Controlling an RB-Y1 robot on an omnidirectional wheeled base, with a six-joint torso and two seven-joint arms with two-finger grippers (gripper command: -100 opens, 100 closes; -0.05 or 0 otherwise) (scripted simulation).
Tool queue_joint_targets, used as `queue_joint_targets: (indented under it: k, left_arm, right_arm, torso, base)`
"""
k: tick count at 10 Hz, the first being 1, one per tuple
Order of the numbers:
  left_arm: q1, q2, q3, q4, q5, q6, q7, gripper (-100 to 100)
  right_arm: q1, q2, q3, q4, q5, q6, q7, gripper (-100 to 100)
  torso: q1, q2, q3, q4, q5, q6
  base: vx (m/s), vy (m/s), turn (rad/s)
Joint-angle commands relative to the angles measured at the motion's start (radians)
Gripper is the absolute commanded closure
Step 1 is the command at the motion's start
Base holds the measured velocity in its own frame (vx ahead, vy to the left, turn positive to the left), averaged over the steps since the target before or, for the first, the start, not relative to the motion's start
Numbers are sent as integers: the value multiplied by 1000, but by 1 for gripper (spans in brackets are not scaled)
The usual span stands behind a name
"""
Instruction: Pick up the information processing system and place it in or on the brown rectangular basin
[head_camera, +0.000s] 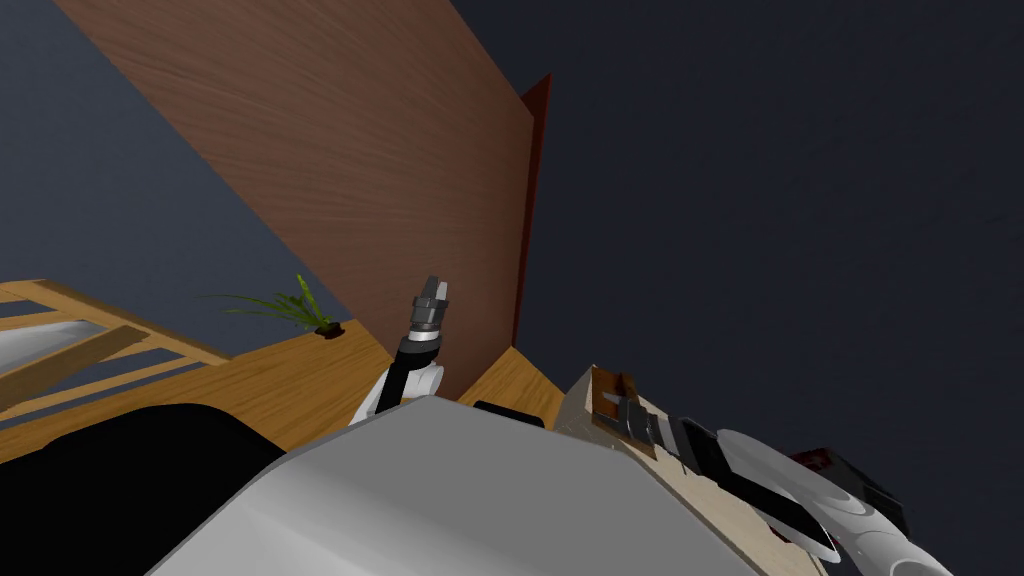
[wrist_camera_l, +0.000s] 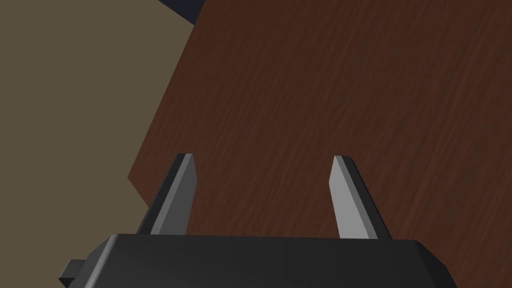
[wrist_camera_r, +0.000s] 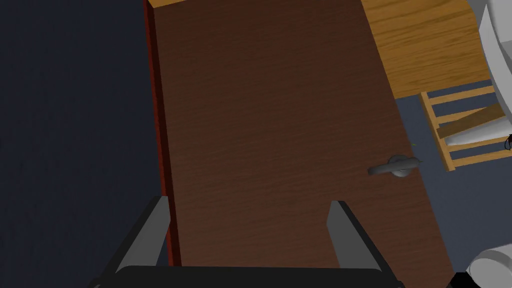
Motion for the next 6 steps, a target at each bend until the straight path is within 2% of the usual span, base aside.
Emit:
queue_joint_targets:
  k: [1, 2, 3, 6]
  left_arm:
    - [0, 0, 0, 0, 0, 0, 0, 0]
    - [0, 0, 0, 0, 0, 0, 0, 0]
    - [0, 0, 0, 0, 0, 0, 0, 0]
    - [0, 0, 0, 0, 0, 0, 0, 0]
  right_arm:
    - [8, -29, 9, 20, 9, 1, 4, -100]
    - [13, -67, 34, 65, 32, -2, 21, -100]
    - [13, -67, 34, 65, 32, -2, 21, -100]
    - [36, -164, 103, 187, 97, -6, 68, -100]
  torso:
    - [0, 0, 0, 0, 0, 0]
    - [0, 1, 0, 0, 0, 1]
    - [0, 1, 0, 0, 0, 1]
    - [0, -1, 0, 0, 0, 0]
  base:
    - [57, 14, 68]
    - [55, 8, 110]
    - [46, -2, 76]
    - [90, 2, 157]
